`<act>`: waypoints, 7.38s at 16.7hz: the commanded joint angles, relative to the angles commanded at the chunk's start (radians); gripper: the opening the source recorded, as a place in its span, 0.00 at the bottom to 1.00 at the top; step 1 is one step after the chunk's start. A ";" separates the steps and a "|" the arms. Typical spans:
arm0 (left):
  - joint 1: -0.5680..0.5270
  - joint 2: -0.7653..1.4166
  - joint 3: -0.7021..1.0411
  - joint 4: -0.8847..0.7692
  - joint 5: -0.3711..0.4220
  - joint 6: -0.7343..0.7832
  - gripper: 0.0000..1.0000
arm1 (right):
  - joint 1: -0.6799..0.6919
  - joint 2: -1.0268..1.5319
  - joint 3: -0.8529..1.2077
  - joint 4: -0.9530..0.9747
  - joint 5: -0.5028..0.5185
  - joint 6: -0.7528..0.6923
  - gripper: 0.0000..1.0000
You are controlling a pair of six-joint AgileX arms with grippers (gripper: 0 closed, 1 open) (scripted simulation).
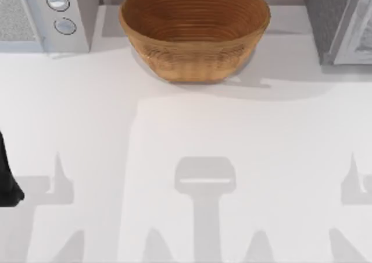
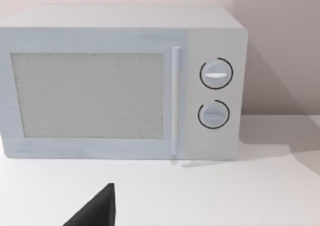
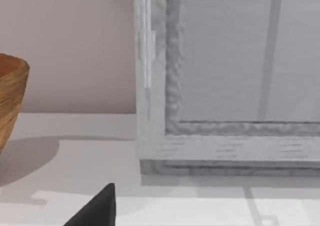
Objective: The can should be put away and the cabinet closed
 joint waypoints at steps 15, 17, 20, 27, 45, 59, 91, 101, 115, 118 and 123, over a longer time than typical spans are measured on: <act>0.000 0.000 0.000 0.000 0.000 0.000 1.00 | -0.221 0.344 0.066 0.272 -0.242 0.002 1.00; 0.000 0.000 0.000 0.000 0.000 0.000 1.00 | -0.303 0.457 0.097 0.363 -0.301 0.004 1.00; 0.000 0.000 0.000 0.000 0.000 0.000 1.00 | -0.409 0.595 0.145 0.492 -0.399 0.002 1.00; 0.000 0.000 0.000 0.000 0.000 0.000 1.00 | -0.664 0.981 0.218 0.767 -0.632 0.021 1.00; 0.000 0.000 0.000 0.000 0.000 0.000 1.00 | -1.021 1.539 0.349 1.201 -1.009 0.024 1.00; 0.000 0.000 0.000 0.000 0.000 0.000 1.00 | -1.038 1.500 0.806 0.672 -1.033 0.037 1.00; 0.000 0.000 0.000 0.000 0.000 0.000 1.00 | -1.030 1.335 1.729 -0.387 -1.025 0.026 1.00; 0.000 0.000 0.000 0.000 0.000 0.000 1.00 | -0.592 1.349 1.743 -0.416 -0.595 0.041 1.00; 0.000 0.000 0.000 0.000 0.000 0.000 1.00 | 0.104 1.321 1.751 -0.428 0.076 0.022 1.00; 0.000 0.000 0.000 0.000 0.000 0.000 1.00 | 0.294 1.312 1.745 -0.433 0.280 0.022 1.00; 0.000 0.000 0.000 0.000 0.000 0.000 1.00 | 0.440 1.286 1.706 -0.437 0.444 0.023 1.00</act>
